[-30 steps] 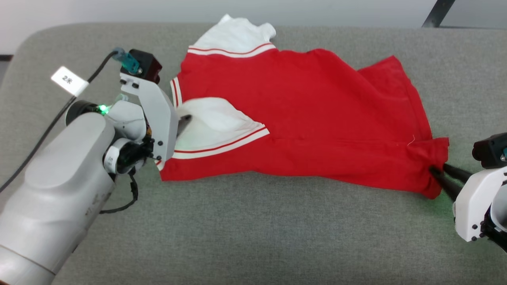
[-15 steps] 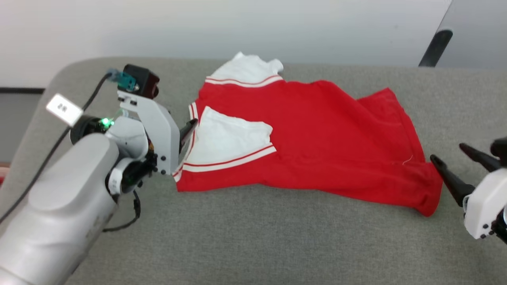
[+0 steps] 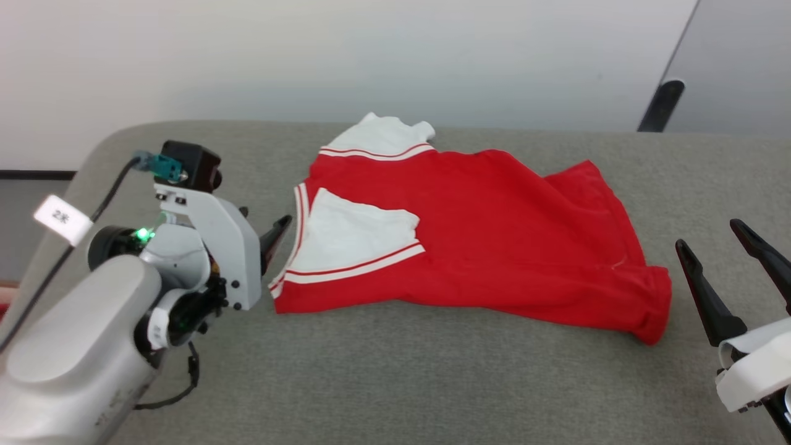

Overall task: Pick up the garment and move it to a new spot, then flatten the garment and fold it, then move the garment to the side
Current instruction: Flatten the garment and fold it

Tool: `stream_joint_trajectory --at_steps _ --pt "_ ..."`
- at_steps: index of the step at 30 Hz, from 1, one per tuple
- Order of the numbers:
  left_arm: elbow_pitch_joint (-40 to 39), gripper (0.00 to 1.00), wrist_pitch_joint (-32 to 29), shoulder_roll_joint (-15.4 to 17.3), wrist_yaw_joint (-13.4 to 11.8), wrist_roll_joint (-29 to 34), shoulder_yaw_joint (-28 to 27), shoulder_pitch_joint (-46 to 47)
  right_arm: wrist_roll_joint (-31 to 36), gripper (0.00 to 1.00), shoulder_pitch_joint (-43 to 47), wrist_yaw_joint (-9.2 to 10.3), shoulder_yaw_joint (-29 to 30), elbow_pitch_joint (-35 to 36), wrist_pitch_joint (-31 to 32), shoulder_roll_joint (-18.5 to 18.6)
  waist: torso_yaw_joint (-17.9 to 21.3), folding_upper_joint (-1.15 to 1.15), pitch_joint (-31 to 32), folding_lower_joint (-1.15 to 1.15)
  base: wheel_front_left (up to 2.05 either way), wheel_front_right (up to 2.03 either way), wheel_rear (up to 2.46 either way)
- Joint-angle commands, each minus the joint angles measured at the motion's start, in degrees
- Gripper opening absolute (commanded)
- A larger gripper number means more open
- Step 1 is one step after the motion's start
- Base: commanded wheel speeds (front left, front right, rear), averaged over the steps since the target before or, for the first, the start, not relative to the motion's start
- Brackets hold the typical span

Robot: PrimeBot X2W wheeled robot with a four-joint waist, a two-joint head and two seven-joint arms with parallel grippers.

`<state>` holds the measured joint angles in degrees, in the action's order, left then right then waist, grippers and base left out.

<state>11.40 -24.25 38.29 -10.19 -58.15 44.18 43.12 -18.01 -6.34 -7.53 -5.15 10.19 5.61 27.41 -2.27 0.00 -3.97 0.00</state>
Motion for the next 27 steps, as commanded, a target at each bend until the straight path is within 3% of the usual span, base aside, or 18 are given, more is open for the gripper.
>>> stream_joint_trajectory --at_steps 1,15,27 --pt "-0.3 1.00 -1.3 0.5 -0.2 -0.7 -0.1 -0.2 0.7 1.00 1.1 0.09 1.0 1.3 0.1 -0.8 1.5 0.00 -1.3 0.00 0.00 0.00 0.00" --pt "9.7 1.00 -19.5 2.4 1.6 -7.7 1.5 5.2 0.6 1.00 1.7 0.09 3.7 6.6 1.0 -6.2 9.3 0.00 -9.9 0.00 0.00 0.00 0.00" --pt "18.7 1.00 -24.6 3.1 4.0 -6.7 4.6 5.7 -1.0 1.00 1.2 0.09 5.0 6.5 1.4 -7.2 10.9 0.00 -12.9 0.00 0.00 0.00 0.00"
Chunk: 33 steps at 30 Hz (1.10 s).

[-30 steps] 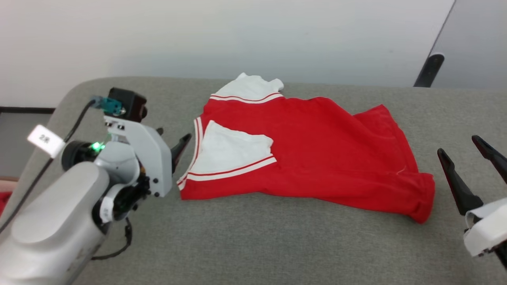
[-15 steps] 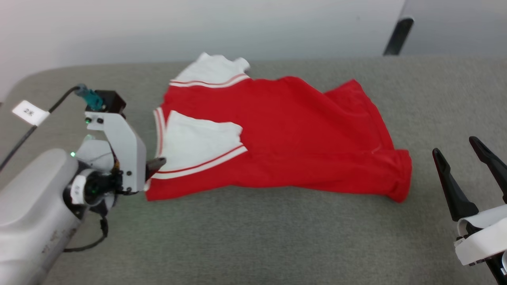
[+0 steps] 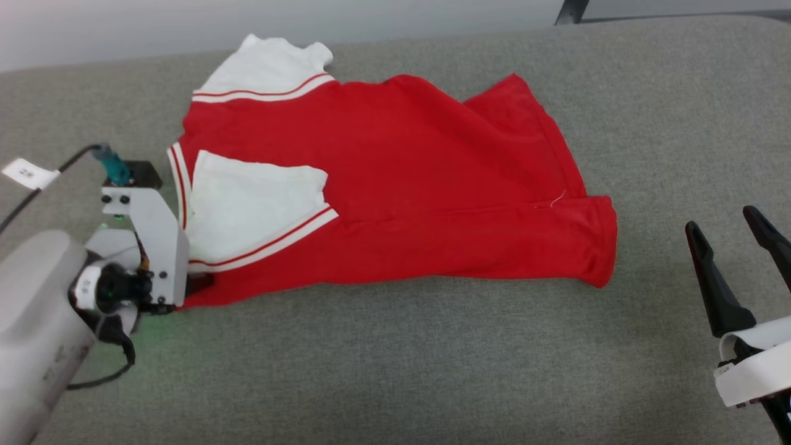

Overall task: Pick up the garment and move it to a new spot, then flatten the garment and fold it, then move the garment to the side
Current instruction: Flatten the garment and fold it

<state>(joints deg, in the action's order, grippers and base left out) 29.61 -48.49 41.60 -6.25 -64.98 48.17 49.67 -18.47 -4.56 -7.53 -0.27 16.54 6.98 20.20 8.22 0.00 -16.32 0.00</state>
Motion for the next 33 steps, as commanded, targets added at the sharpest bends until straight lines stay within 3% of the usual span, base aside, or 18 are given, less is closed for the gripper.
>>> stream_joint_trajectory --at_steps 1,7,9,10,11,19,33 --pt "1.3 1.00 -0.3 -0.6 0.0 -0.1 0.6 -0.9 -0.5 1.00 -0.5 0.09 0.3 0.2 0.1 0.0 0.3 0.00 -0.6 0.00 0.00 0.00 0.00" --pt "5.7 1.00 -2.4 -2.8 -0.2 -1.2 1.6 -2.0 -1.7 1.00 -0.9 0.09 0.5 0.6 1.7 0.0 -0.5 0.00 -0.9 0.00 0.00 0.00 0.00" --pt "6.4 0.48 -3.3 -3.6 -0.5 -1.7 1.8 -2.4 -2.5 1.00 -0.8 0.09 0.2 0.5 2.9 0.2 -0.9 0.00 -0.8 0.00 0.00 0.00 0.00" --pt "6.6 0.29 -3.7 -4.1 -0.4 -2.1 1.8 -2.4 -2.7 1.00 -0.7 0.09 -0.2 0.4 3.6 0.8 -1.1 0.00 -0.8 0.00 0.00 0.00 0.00" --pt "6.8 0.00 -3.9 -4.5 -0.4 -2.6 1.5 -2.5 -3.3 1.00 -0.8 0.09 -0.4 0.5 4.1 1.0 -1.4 0.00 -0.8 0.00 0.00 0.00 0.00" --pt "6.8 0.00 -3.0 -5.8 0.2 -3.0 0.8 -0.9 -8.5 1.00 -2.9 0.07 -1.2 -1.3 12.8 3.4 -2.7 0.00 -0.7 0.00 0.00 0.00 0.00" --pt "6.6 0.00 -1.4 -8.8 0.9 -1.8 0.8 3.6 -18.0 1.00 -13.2 0.08 -3.6 -9.7 39.9 7.0 -6.1 0.00 -4.0 0.00 0.00 0.00 0.00"
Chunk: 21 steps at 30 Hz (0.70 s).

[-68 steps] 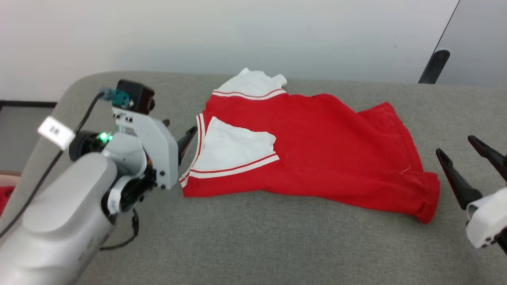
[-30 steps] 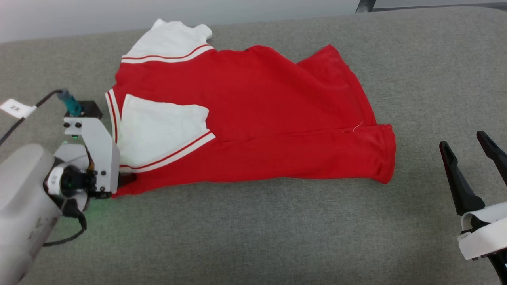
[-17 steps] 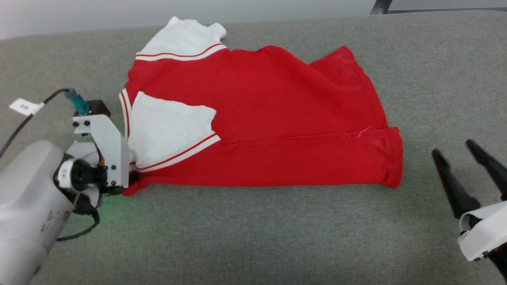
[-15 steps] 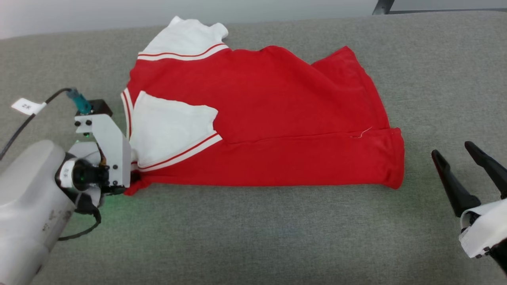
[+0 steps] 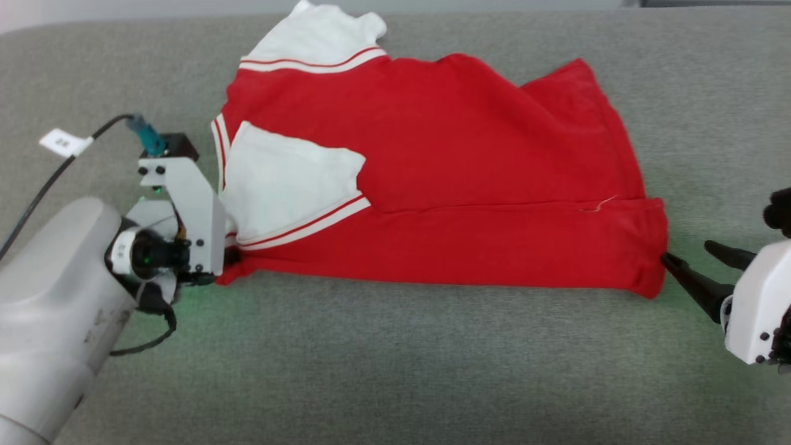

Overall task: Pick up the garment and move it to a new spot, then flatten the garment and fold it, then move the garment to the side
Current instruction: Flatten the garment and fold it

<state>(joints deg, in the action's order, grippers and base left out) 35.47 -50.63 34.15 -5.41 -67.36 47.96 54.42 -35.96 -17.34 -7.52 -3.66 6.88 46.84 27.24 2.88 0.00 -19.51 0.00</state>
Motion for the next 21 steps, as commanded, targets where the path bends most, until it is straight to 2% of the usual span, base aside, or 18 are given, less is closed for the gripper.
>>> stream_joint_trajectory --at_steps 1,8,9,10,16,21 --pt "0.8 0.00 1.0 -1.7 0.1 0.7 1.0 -0.9 -0.7 1.00 -1.0 0.07 -0.1 -0.8 1.0 -0.4 -1.1 0.00 -1.1 0.00 0.00 0.00 0.00" --pt "1.8 0.00 1.9 -3.1 0.7 1.1 1.1 0.3 -1.5 1.00 -4.5 0.07 -2.3 -6.7 5.5 -1.7 -2.6 0.00 -2.5 0.00 0.00 0.00 0.00" --pt "2.0 0.00 1.8 -3.2 0.8 1.0 1.1 0.4 -1.8 0.31 -5.0 0.07 -2.6 -7.6 5.9 -1.9 -2.7 0.00 -2.7 0.00 0.00 0.00 0.00" --pt "2.2 0.00 1.9 -3.4 0.9 0.9 1.1 0.5 -1.9 0.00 -5.4 0.07 -3.2 -8.4 6.4 -1.9 -2.9 0.00 -2.8 0.00 0.00 0.00 0.00" --pt "3.2 0.00 1.4 -3.8 1.4 0.5 1.2 0.3 -2.6 0.00 -7.1 0.07 -5.0 -11.3 7.3 -0.4 -3.9 0.00 -2.5 0.00 0.00 0.00 0.00" --pt "3.5 0.00 0.8 -2.8 1.8 0.2 1.1 0.1 -3.0 0.00 -7.8 0.08 -4.9 -12.2 6.7 1.2 -4.5 0.00 -1.2 0.00 0.00 0.00 0.00"
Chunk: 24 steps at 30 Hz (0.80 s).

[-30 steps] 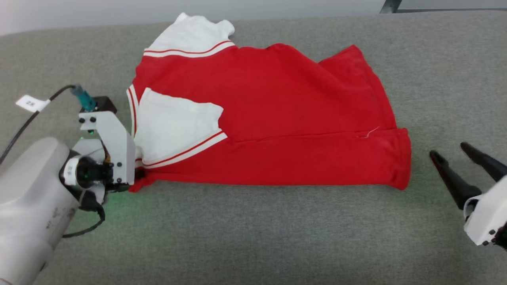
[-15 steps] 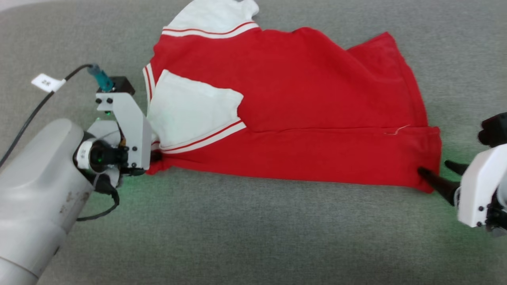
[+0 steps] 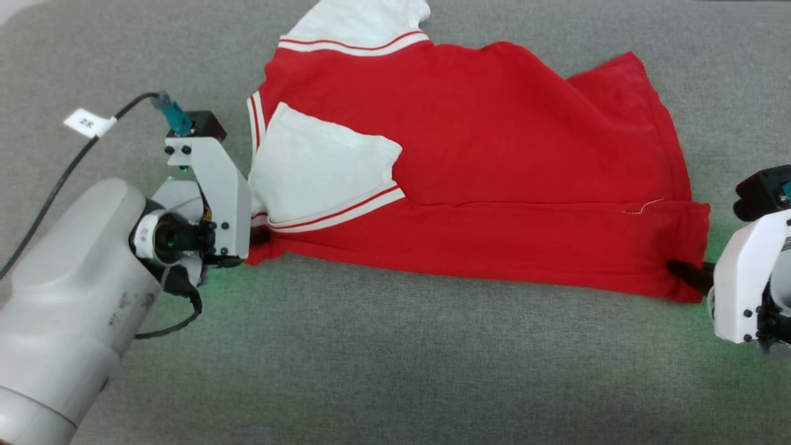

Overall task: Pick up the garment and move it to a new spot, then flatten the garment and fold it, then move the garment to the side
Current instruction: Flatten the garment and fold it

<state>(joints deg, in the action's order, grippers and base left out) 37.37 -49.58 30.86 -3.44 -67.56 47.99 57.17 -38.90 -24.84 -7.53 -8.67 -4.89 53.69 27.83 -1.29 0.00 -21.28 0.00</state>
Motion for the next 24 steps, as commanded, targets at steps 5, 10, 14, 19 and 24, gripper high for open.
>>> stream_joint_trajectory --at_steps 5,10,14,19,24 --pt "1.1 0.00 -1.4 1.0 -0.2 -0.1 1.1 -2.9 -0.8 0.00 0.0 0.09 0.0 -0.9 -0.5 2.1 -1.1 0.00 2.8 0.00 0.00 0.00 0.00" --pt "-0.2 0.00 -2.3 1.6 -0.3 -0.5 1.3 -3.5 -1.4 0.00 1.1 0.09 -0.4 -0.6 -0.2 3.8 -2.0 0.00 5.3 0.00 0.00 0.00 0.00" --pt "-1.6 0.00 -3.3 2.3 -0.9 -0.9 1.5 -4.4 -2.2 0.00 2.3 0.09 -0.9 0.5 1.0 5.1 -2.7 0.00 7.3 0.00 0.00 0.00 0.00" --pt "-3.8 0.00 -4.2 3.1 -1.5 -0.9 2.0 -5.7 -3.2 0.00 4.0 0.09 -1.2 2.4 2.6 6.6 -3.5 0.00 9.0 0.00 0.00 0.00 0.00" --pt "-7.9 0.00 -5.5 4.9 -2.7 -1.1 2.6 -7.9 -5.0 0.00 7.6 0.09 -0.5 5.8 4.9 8.1 -4.2 0.00 10.7 0.00 0.00 0.00 0.00"
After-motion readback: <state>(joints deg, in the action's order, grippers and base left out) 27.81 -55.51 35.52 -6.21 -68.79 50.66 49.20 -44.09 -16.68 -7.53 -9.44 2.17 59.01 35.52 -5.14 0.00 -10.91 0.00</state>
